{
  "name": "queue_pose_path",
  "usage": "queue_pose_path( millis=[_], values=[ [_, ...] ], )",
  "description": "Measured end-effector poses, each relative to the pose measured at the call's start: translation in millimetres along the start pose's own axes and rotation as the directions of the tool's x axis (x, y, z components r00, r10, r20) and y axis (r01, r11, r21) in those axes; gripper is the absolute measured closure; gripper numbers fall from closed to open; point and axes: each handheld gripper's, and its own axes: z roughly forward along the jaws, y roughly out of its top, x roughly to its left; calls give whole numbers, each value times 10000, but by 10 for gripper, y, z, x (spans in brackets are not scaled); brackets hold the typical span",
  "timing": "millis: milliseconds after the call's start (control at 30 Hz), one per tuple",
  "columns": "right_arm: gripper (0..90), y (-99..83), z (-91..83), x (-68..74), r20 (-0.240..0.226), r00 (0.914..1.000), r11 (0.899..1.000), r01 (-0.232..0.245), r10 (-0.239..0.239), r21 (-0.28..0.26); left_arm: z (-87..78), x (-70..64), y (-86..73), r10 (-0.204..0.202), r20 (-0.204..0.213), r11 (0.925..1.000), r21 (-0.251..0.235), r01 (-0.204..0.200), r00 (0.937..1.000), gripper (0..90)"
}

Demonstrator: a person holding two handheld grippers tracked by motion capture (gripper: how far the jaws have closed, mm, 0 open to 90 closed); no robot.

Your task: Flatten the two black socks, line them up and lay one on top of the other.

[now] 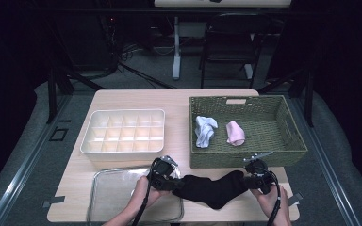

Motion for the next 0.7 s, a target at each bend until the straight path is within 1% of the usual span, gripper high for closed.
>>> queue_pose_path(
  millis=[100, 133, 167, 267, 300, 333, 367, 400, 433, 500, 533, 567, 600, 633, 667, 700],
  values=[
    [854, -2, -2, -24, 61, 9999, 9999, 88, -88, -54, -18, -10, 1, 64, 19, 10000, 3, -64, 10000, 827],
    [854, -1, 4, -24, 32, 9999, 9999, 120, -120, 27, -28, -12, 2, 32, 89, 10000, -9, -32, 10000, 828],
    [853, 0, 10, -20, 105, 9999, 9999, 137, -138, 57, -48, -13, 2, -39, 155, 10000, -82, 40, 9999, 827],
    [854, 2, 25, -17, 119, 9996, 9996, 243, -245, 114, -102, -11, -1, -34, 182, 9999, -105, 36, 9998, 828],
    [853, 1, 27, -20, 145, 9996, 9996, 254, -256, 102, -123, -3, -9, -48, 218, 10000, -63, 49, 9998, 827],
    [854, 2, 30, -30, 194, 9991, 9990, 383, -388, 222, -130, 3, -13, -73, 236, 10000, -20, 74, 9997, 828],
    [853, 1, 33, -30, 127, 9994, 9994, 311, -313, 148, -140, 21, -23, -50, 240, 10000, 66, 49, 9997, 828],
    [854, 0, 27, -34, 183, 9992, 9992, 342, -346, 195, -139, 25, -31, -130, 239, 9999, 33, 129, 9996, 827],
    [853, 1, 17, -33, 214, 9989, 9990, 401, -406, 211, -137, 46, -42, -145, 290, 9998, 111, 142, 9995, 827],
    [853, 3, -4, -21, 251, 9991, 9994, 345, -346, 38, -130, 53, -46, -199, 263, 9997, 137, 195, 9995, 827],
    [853, 5, -6, -22, 213, 9990, 9992, 392, -395, 113, -121, 56, -46, -210, 266, 9996, 200, 205, 9994, 826],
    [853, 8, -18, -27, 450, 9971, 9976, 595, -611, 361, -117, 60, -44, -137, 239, 9997, 223, 131, 9996, 823],
    [851, 0, -11, -20, 475, 9977, 9987, 476, -485, 199, -107, 56, -42, -119, 169, 9996, 261, 115, 9998, 821],
    [848, 1, -13, -23, 446, 9978, 9986, 473, -483, 250, -93, 58, -39, -79, 139, 9995, 300, 75, 9999, 815],
    [839, 5, 4, -28, 322, 9981, 9976, 516, -532, 466, -82, 58, -39, -141, 138, 9994, 318, 136, 9998, 803],
    [815, 2, 25, -24, 297, 9979, 9970, 567, -583, 527, -78, 58, -35, -132, 129, 9990, 419, 127, 9998, 790]
  ],
)
